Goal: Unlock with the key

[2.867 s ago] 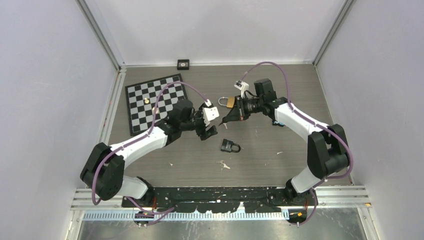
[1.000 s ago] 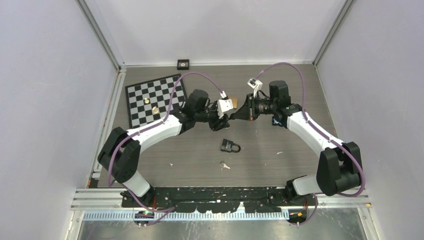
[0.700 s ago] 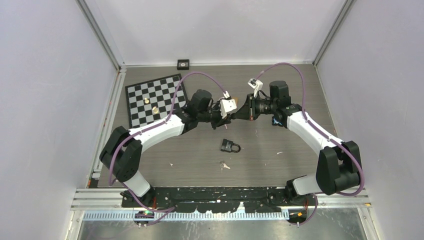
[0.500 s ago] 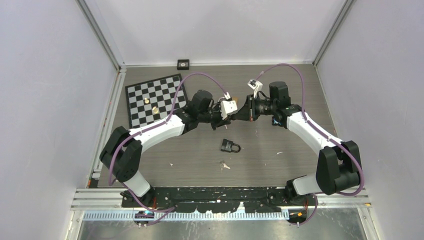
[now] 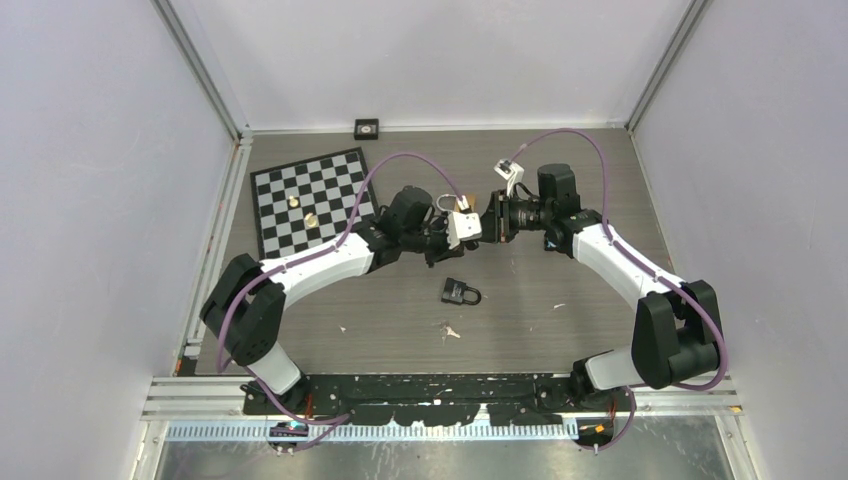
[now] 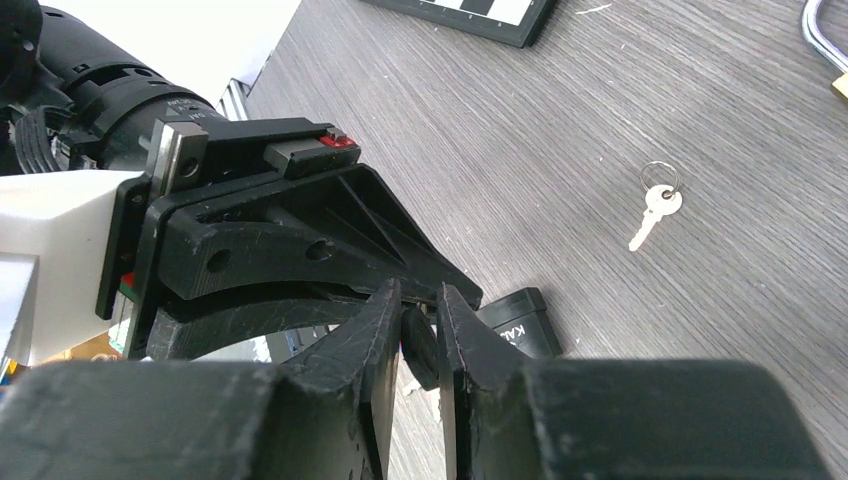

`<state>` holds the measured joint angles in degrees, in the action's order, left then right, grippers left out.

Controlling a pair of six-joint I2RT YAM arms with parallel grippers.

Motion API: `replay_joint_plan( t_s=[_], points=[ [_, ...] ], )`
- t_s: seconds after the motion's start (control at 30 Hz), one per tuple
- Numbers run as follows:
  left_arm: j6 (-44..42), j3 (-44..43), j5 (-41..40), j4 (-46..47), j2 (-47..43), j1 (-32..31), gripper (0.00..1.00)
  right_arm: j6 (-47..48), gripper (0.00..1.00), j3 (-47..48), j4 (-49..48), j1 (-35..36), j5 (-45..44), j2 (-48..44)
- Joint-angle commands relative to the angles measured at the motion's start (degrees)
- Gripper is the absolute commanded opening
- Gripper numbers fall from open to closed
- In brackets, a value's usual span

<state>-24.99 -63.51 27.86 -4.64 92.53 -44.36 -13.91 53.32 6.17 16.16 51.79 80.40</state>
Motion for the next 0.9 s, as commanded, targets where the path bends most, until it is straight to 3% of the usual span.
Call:
replay_joint_plan(
  t_s=[0.0,0.47,0.87],
  points=[
    [-1.1,-1.9,-0.5,0.2,-1.1,-0.2,0.00,-0.3,0.25,0.2,-2.4,0.2,1.7,0.2],
    [-1.6,0.1,2.4,-0.2,-2.2,-0.1,0.00,12.9,0.46,3.1,9.3,0.2,0.6,1.0],
    [-4.2,-5.0,12.8,-15.2,-1.1,0.0,0.00,33.9,0.49,8.9,28.4,0.9,-0.1,-4.4]
  ],
)
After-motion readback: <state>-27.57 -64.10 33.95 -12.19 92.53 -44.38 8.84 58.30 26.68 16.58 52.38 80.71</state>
